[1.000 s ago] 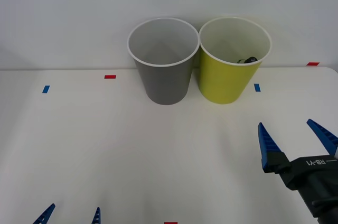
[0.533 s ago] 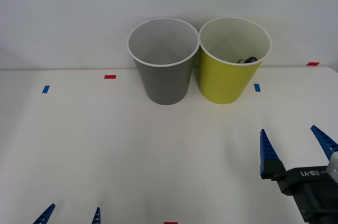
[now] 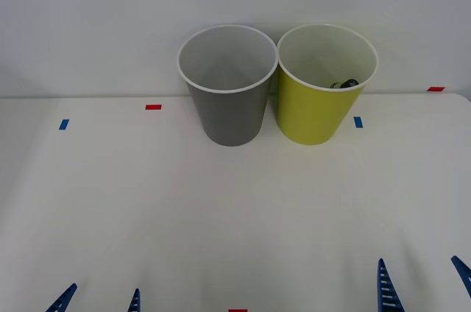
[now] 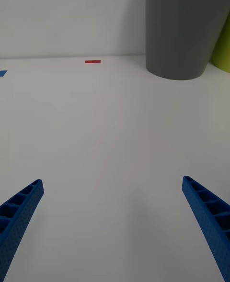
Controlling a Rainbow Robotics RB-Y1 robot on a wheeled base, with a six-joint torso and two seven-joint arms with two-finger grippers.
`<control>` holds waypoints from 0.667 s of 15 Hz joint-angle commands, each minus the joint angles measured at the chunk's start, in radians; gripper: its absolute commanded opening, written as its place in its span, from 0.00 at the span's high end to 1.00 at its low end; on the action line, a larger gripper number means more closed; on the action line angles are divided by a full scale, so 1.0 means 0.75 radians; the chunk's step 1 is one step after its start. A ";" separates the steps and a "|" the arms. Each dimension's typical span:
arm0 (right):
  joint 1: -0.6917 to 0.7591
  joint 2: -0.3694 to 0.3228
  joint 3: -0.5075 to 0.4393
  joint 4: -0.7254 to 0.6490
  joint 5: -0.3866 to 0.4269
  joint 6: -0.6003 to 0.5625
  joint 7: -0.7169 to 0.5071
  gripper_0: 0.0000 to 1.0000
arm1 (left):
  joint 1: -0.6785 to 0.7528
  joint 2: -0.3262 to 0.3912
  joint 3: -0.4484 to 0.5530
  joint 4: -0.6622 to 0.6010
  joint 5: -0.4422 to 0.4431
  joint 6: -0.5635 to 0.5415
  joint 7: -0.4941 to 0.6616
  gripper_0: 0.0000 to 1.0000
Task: Put cans in the gray bin and PET bottles in the light green bin.
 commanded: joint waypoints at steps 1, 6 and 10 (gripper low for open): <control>0.008 0.063 0.037 0.158 0.036 -0.127 -0.023 0.00 | 0.000 0.000 0.000 0.000 0.000 0.000 0.000 0.00; 0.096 0.099 0.026 0.193 0.202 -0.170 -0.260 0.00 | 0.000 0.000 0.000 0.000 0.000 0.000 0.000 0.00; 0.159 0.099 0.049 0.195 0.184 -0.180 -0.260 0.00 | 0.000 0.000 0.000 0.000 0.000 0.000 0.000 0.00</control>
